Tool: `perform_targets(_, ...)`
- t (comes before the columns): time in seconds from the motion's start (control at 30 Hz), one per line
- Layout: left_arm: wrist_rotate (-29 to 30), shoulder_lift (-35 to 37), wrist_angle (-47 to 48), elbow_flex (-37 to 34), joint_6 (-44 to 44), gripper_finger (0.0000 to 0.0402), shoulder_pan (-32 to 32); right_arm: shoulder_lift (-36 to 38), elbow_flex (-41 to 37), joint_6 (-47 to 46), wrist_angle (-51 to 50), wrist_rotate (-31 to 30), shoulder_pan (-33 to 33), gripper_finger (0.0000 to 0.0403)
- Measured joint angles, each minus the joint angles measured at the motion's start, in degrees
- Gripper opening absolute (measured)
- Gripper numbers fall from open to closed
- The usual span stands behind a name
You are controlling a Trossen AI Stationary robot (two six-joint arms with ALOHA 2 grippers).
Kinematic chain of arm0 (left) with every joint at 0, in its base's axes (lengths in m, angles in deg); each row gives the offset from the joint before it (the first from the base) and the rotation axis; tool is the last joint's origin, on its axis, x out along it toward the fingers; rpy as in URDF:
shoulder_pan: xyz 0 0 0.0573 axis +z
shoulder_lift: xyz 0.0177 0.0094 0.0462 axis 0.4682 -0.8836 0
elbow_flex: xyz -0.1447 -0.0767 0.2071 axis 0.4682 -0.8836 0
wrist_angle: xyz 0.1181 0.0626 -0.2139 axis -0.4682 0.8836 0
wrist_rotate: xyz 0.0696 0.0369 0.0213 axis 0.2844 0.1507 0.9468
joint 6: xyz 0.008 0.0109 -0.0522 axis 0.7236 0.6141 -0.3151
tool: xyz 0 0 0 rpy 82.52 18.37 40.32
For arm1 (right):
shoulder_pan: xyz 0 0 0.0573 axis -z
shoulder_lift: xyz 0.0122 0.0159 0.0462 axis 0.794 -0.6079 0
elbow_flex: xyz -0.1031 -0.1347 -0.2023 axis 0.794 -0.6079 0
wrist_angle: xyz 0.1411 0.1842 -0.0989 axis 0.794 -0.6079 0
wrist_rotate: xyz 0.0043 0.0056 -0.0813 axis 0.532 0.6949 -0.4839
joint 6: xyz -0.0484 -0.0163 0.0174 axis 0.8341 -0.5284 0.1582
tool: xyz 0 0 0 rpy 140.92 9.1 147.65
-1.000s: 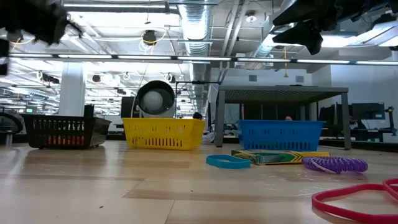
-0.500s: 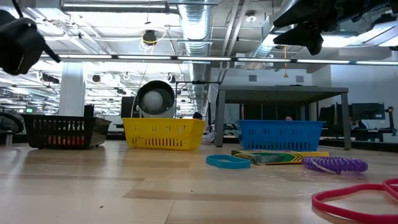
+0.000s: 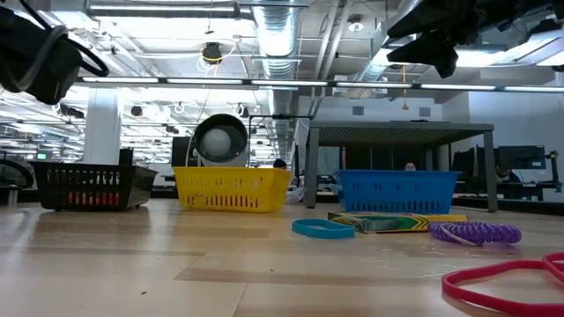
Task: Pick & Place Office Desk Supplies
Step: Put the yellow rubber band into the yellow bin
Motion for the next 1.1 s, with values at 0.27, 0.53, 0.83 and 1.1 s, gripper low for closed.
perform_targets(0.27,-1.04,-0.17,-1.17,-0.58,1.66,0.0165,-0.02,0.00,0.00,1.12,0.13,0.04,0.00,0.0217)
perform_targets(0.53,-3.73,-2.51,-2.11,-3.16,2.01,0.0214,0.01,0.00,0.00,1.38,0.13,0.07,0.00,0.0217)
perform_targets(0.83,-2.33,-3.91,-1.62,-3.12,3.18,0.0182,-0.04,0.00,0.00,1.51,0.17,0.09,0.00,0.0217)
perform_targets(1.1,-2.92,-6.80,-0.35,-2.69,4.89,0.0129,-0.06,0.00,0.00,1.51,0.20,0.09,0.02,0.0217)
